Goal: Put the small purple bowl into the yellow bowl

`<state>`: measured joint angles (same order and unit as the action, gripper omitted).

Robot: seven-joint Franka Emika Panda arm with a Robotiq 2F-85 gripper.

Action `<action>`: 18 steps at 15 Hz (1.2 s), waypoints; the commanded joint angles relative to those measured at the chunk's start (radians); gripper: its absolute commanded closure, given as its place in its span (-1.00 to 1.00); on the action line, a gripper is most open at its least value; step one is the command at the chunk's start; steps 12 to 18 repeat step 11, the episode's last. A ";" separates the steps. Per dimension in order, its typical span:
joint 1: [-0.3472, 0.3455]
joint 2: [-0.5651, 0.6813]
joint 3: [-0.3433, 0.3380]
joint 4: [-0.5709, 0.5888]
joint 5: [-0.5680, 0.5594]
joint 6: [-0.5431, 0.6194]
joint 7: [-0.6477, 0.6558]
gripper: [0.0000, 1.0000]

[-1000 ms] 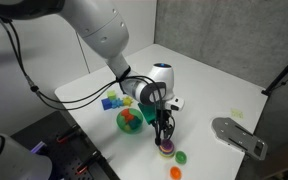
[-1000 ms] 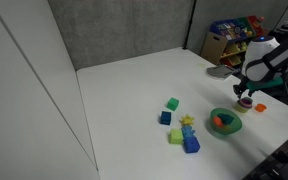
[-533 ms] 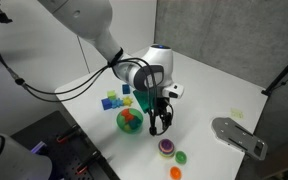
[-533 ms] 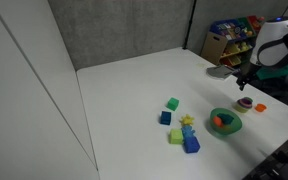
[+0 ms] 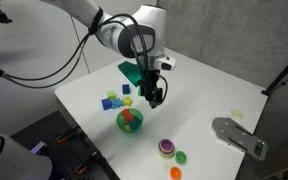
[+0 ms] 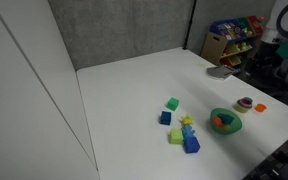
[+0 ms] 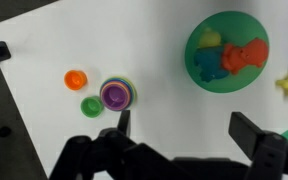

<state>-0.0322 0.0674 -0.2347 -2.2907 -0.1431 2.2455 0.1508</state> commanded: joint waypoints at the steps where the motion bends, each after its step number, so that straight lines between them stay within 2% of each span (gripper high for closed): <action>1: -0.040 -0.152 0.055 -0.007 0.121 -0.178 -0.197 -1.00; 4: -0.045 -0.234 0.069 0.023 0.139 -0.332 -0.238 -1.00; 7: -0.046 -0.288 0.076 0.034 0.128 -0.410 -0.239 -1.00; 18: -0.047 -0.286 0.082 0.020 0.126 -0.390 -0.215 -1.00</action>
